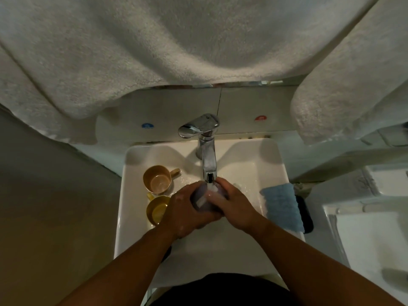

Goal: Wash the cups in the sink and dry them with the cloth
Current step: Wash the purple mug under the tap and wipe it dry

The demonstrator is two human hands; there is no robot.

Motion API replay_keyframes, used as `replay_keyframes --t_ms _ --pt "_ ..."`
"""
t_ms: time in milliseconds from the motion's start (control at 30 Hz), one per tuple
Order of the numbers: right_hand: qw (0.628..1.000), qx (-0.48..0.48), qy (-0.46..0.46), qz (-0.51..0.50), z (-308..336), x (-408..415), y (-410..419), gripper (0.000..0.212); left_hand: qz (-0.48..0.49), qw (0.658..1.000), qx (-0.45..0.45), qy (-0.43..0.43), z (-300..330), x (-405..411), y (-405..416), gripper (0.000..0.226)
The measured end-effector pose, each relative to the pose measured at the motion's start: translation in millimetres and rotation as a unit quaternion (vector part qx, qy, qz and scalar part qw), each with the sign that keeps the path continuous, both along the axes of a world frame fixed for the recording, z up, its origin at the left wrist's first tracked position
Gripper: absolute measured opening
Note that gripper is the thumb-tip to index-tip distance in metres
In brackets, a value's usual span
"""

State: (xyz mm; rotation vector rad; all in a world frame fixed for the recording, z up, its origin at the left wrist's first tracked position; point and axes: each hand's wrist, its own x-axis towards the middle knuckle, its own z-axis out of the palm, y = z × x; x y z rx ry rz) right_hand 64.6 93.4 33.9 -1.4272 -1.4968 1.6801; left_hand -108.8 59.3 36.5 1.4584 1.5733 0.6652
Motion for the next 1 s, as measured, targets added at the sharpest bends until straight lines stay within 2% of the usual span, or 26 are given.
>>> replay_keyframes --t_ms 100,200,267,333,400,433,500,567,633,733,800,867,967,1000 --pt "0.975 -0.130 0.119 -0.132 2.3 -7.9 1.2 0.023 0.080 0.995 0.001 -0.058 1.0 -0.4 -2.0 0.069" --pt "0.936 -0.247 0.125 -0.219 7.0 -15.3 2.4 0.020 0.122 0.988 -0.007 -0.092 1.6 9.8 1.0 0.045" --pt "0.941 -0.242 0.090 -0.220 6.0 -14.7 1.7 0.021 0.146 0.986 -0.019 -0.076 1.4 18.1 4.3 0.025" --pt "0.964 -0.179 0.074 -0.184 0.7 -7.0 1.0 0.028 0.171 0.983 -0.035 -0.055 -2.7 23.6 8.8 0.011" --pt "0.971 -0.162 0.082 -0.155 -2.2 2.1 -0.3 0.045 0.178 0.982 -0.050 -0.045 -5.5 31.2 15.3 0.019" --pt "0.970 -0.165 0.080 -0.157 -2.6 5.2 -1.1 0.046 0.194 0.975 -0.087 -0.063 -2.5 36.0 20.3 0.024" --pt "0.968 -0.160 0.058 -0.186 -2.1 8.2 0.1 0.032 0.218 0.959 -0.145 -0.105 5.2 43.7 25.8 0.032" --pt "0.959 -0.171 0.023 -0.223 -0.1 9.3 5.9 0.017 0.225 0.954 -0.130 -0.147 5.7 48.7 24.5 0.030" --pt "0.943 -0.236 0.007 -0.235 1.4 8.6 12.7 0.030 0.181 0.966 -0.084 -0.162 6.4 48.4 19.1 0.024" --pt "0.916 -0.316 -0.020 -0.245 3.2 6.3 16.7 0.042 0.159 0.972 -0.090 -0.149 -4.6 42.5 18.9 0.019" --pt "0.926 -0.298 -0.034 -0.228 0.5 5.8 15.8 0.039 0.192 0.967 -0.101 -0.136 -6.9 39.7 23.6 0.029" --pt "0.941 -0.266 0.007 -0.208 -3.2 7.8 13.5 0.031 0.237 0.946 -0.129 -0.177 -9.8 37.0 27.8 0.030" --pt "0.950 -0.251 0.047 -0.180 -9.2 9.3 11.3 0.036 0.281 0.923 -0.173 -0.196 -9.3 37.0 30.3 0.041" --pt "0.948 -0.254 0.037 -0.188 -9.2 8.1 12.2 0.033 0.267 0.932 -0.164 -0.183 -10.6 37.7 28.5 0.043"
